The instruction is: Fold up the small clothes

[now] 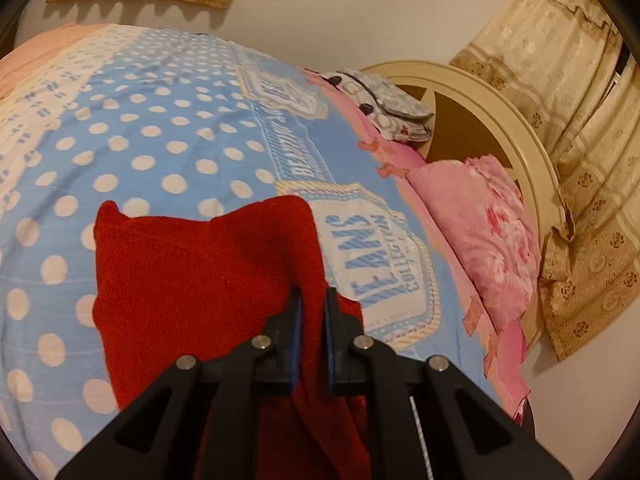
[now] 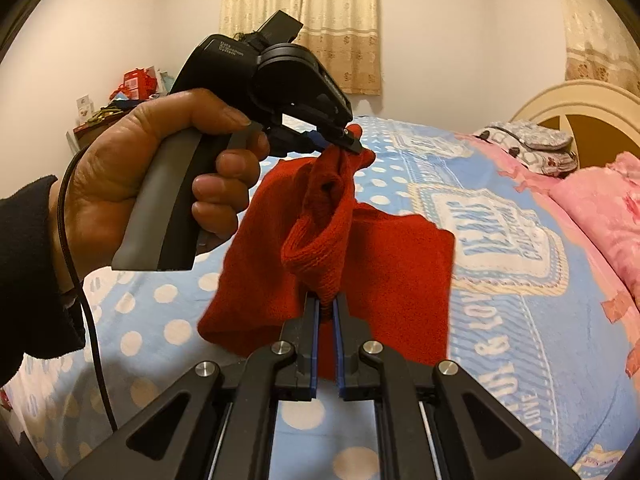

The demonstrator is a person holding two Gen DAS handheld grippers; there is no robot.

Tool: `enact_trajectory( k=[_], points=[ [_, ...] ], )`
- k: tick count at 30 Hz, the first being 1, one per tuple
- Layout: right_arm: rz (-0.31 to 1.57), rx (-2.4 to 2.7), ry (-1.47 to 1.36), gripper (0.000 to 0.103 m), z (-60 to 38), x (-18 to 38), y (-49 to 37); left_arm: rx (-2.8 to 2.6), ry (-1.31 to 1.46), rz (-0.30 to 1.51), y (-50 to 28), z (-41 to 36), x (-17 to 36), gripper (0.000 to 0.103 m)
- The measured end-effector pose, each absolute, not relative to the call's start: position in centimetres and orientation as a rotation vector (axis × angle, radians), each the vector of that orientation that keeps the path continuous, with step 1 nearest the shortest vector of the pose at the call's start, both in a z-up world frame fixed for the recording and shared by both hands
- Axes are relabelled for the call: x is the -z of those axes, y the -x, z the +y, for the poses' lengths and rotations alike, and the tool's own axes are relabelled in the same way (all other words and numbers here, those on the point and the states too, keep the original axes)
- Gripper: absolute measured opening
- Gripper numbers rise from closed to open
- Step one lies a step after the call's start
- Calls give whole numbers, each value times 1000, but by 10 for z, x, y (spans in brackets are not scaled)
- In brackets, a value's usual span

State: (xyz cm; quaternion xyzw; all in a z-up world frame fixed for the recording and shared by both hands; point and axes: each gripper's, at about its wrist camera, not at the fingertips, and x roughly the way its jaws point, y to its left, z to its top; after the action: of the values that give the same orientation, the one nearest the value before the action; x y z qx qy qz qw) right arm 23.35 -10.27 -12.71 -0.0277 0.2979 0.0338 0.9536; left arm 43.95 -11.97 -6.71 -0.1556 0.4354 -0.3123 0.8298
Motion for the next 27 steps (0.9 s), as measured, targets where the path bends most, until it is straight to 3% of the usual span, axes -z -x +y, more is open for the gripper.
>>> enact_trajectory(
  k=[27],
  points=[
    [695, 6, -84, 2, -165, 161, -209, 719, 121, 949, -413, -206, 86, 10]
  ],
)
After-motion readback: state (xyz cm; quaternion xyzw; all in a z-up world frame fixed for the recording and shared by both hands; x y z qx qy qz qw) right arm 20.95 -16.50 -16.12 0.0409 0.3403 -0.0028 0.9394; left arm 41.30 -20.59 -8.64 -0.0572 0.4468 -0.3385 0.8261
